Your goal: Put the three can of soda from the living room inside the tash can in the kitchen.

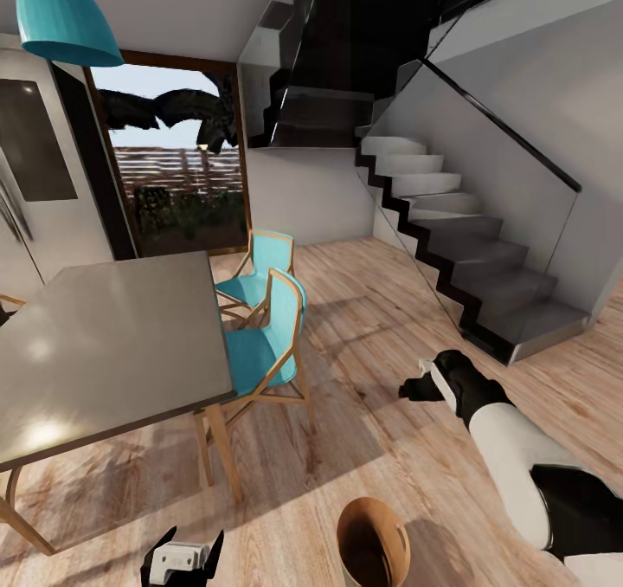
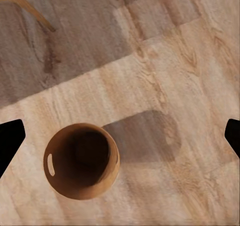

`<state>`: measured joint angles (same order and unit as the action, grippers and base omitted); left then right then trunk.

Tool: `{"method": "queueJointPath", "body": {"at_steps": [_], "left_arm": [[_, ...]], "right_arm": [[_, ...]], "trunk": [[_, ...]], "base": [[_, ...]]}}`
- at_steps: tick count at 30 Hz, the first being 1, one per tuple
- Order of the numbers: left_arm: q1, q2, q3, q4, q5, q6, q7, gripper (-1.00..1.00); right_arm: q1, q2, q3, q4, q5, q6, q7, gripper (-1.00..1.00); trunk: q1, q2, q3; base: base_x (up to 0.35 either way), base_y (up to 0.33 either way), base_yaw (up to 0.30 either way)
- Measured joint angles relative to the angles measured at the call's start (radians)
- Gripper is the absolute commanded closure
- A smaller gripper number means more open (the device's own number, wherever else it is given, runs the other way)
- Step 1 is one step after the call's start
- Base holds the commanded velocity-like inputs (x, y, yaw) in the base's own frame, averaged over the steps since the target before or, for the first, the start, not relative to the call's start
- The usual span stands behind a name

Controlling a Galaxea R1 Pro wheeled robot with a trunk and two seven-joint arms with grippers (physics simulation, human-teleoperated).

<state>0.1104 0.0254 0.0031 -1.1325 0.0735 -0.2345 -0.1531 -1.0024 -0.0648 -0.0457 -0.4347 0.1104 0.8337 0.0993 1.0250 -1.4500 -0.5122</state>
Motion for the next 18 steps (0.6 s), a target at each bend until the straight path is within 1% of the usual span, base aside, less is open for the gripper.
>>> {"method": "queueJointPath", "body": {"at_steps": [3, 6, 12, 18], "left_arm": [[0.0, -0.001, -0.001, -0.003, 0.001, 0.0, 0.0, -1.0], [0.0, -0.001, -0.002, -0.006, 0.002, 0.001, 0.0, -1.0], [0.0, -0.001, -0.003, -0.008, 0.002, 0.001, 0.0, -1.0], [0.0, -0.002, -0.001, -0.01, 0.003, 0.002, 0.0, -1.0]], "right_arm": [[-0.069, -0.001, 0.0, 0.119, 0.001, 0.002, -0.012, -1.0], [-0.108, 0.0, 0.0, 0.183, 0.001, 0.008, -0.019, -1.0], [-0.135, 0.001, 0.0, 0.236, 0.001, 0.044, -0.025, -1.0], [-0.144, 0.004, 0.002, 0.285, 0.001, 0.069, -0.026, -1.0]], "trunk": [[0.0, 0.0, 0.0], [0.0, 0.0, 0.0], [0.0, 0.0, 0.0], [0.0, 0.0, 0.0]], "base": [[0.0, 0.0, 0.0], [0.0, 0.0, 0.0], [0.0, 0.0, 0.0], [0.0, 0.0, 0.0]]}}
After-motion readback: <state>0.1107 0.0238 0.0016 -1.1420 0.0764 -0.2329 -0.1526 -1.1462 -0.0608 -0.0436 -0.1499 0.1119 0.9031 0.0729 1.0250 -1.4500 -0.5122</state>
